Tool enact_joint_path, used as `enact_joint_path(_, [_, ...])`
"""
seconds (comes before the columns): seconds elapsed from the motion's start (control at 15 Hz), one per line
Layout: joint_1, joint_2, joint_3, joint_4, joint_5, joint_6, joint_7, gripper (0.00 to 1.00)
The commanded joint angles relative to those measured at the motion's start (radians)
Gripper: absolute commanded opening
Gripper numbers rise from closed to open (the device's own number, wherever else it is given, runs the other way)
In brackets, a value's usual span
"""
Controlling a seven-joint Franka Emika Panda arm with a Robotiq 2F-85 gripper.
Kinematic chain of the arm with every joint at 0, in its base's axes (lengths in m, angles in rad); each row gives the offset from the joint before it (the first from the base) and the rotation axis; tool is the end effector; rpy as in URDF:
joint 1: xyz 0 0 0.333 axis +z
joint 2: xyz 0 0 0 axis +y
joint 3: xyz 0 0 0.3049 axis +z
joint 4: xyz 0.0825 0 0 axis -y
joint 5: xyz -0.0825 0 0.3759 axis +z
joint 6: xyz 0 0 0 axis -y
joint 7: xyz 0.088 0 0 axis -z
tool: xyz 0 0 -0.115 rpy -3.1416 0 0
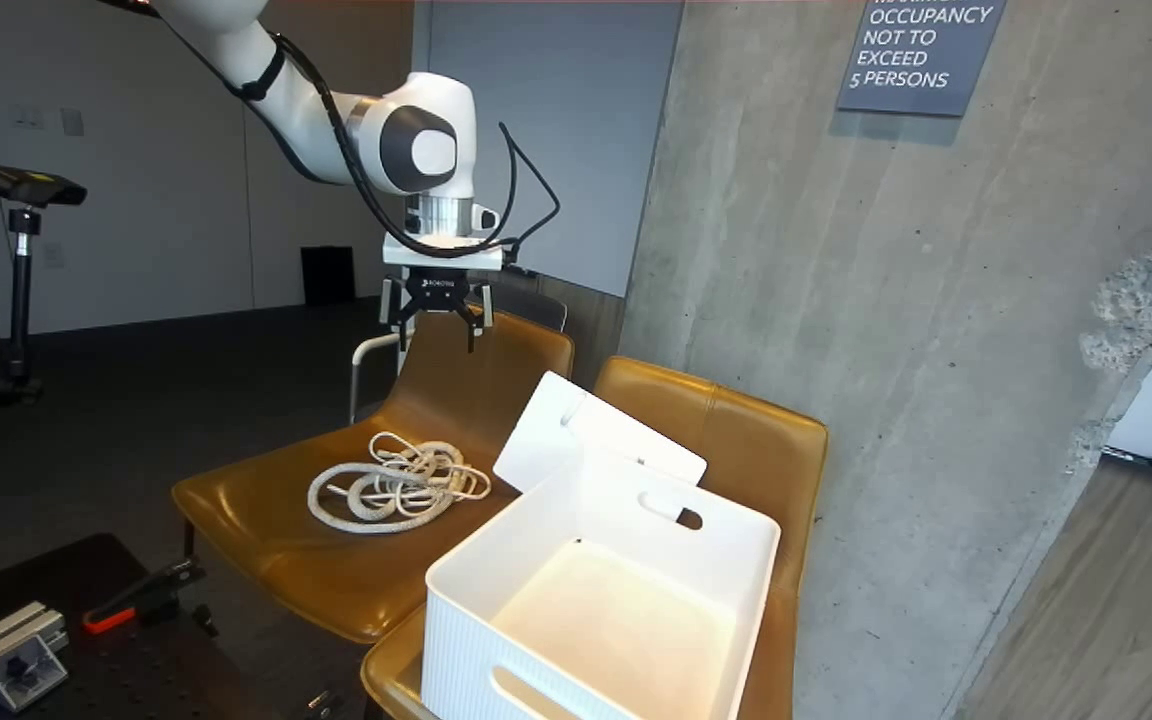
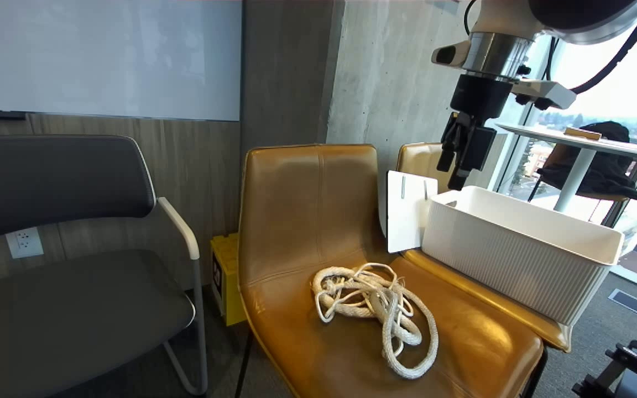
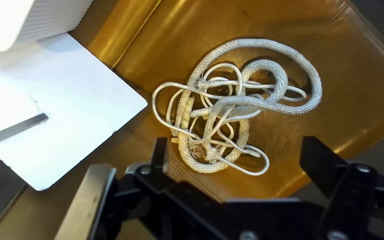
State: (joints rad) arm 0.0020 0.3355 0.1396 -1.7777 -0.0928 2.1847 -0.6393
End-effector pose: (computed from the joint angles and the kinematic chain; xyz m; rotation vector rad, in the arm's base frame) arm 0.6338 0.0799 0.3638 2.8327 1.2347 0.1008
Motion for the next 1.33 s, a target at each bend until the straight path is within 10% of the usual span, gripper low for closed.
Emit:
enact_joint_path(0.0, [0.025,-0.015,-0.004,-0.051,-0.013,0.051,0.035,1.0])
enact_joint_path(0.6, [0.222,-0.063,-0.036,-0.343,-0.334,0.362,0.501,1.0])
enact_joint_path(1.27, [0.331,0.124,-0.069,-0.2,-0.459,0.316,0.78,1.0])
